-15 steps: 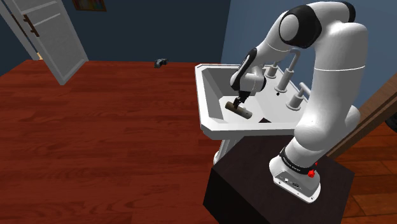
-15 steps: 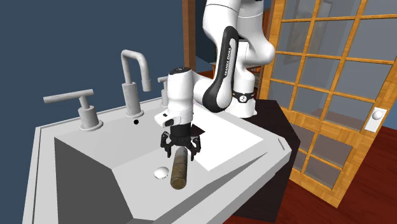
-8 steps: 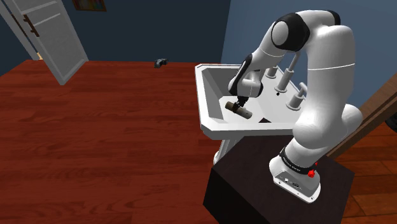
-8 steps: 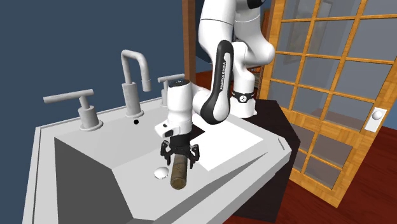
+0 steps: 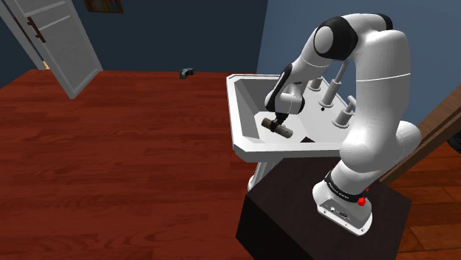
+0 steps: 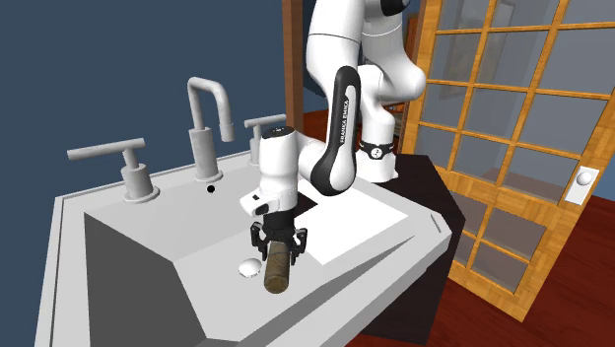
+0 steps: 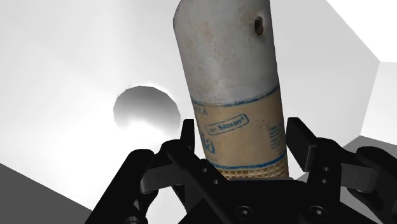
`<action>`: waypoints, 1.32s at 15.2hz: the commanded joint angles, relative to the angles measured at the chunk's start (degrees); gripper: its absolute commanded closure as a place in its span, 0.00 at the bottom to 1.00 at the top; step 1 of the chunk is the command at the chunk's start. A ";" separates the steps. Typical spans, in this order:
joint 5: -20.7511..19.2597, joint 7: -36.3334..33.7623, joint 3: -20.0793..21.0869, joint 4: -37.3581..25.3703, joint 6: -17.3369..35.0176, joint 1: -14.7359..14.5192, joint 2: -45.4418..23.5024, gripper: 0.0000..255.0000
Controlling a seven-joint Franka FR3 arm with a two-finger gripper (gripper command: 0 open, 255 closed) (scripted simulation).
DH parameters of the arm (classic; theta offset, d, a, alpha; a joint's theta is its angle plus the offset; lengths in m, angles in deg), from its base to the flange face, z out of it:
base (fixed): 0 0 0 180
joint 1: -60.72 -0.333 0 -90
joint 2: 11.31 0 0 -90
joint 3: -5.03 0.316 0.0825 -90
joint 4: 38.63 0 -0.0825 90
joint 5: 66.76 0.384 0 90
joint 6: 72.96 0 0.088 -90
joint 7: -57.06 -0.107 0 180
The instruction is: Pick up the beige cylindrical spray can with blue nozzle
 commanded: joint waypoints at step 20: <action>-7.26 -6.43 -9.85 4.30 -9.32 -8.28 12.89 1.00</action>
